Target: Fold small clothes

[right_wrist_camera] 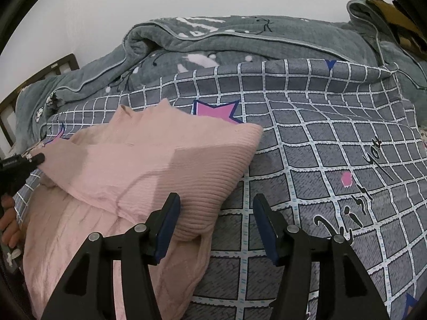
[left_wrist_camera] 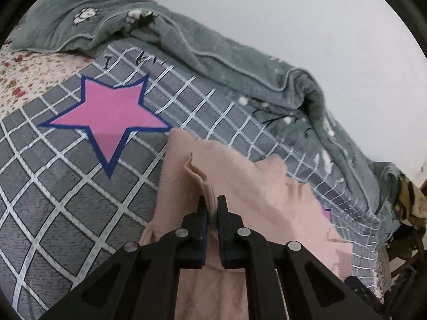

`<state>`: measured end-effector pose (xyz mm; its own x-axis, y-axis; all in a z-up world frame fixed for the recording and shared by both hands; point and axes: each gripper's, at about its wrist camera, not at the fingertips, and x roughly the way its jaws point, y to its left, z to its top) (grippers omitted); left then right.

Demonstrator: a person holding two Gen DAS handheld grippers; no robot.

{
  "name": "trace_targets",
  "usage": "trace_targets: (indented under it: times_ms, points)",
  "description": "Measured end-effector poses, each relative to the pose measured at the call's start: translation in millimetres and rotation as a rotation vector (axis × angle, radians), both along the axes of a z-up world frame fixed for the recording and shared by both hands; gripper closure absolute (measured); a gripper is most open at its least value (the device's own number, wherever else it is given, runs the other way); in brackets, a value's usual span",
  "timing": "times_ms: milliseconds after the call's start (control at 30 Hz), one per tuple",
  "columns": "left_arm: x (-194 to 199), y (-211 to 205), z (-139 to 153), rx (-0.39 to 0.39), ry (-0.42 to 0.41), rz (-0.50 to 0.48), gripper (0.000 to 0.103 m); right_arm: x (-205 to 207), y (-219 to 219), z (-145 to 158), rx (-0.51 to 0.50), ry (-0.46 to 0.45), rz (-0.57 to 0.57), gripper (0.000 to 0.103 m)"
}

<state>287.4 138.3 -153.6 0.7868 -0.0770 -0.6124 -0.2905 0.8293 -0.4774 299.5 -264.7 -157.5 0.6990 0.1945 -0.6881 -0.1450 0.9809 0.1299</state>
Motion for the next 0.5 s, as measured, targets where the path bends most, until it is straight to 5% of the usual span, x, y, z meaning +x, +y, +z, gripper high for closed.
trace_targets:
  times_ms: [133,367,500]
  points:
    - [7.7,-1.1,-8.6,0.039,0.087,0.008,0.093,3.5,1.5,-3.5,-0.013,0.022,-0.004,0.045]
    - [5.8,-6.5,-6.9,0.096,0.104,-0.006,0.089,7.5,8.6,-9.1,-0.067,0.048,-0.012,0.044]
    - [-3.6,-9.1,-3.8,0.105,0.087,-0.019,0.075,1.5,7.3,-4.1,-0.061,0.016,-0.012,0.044]
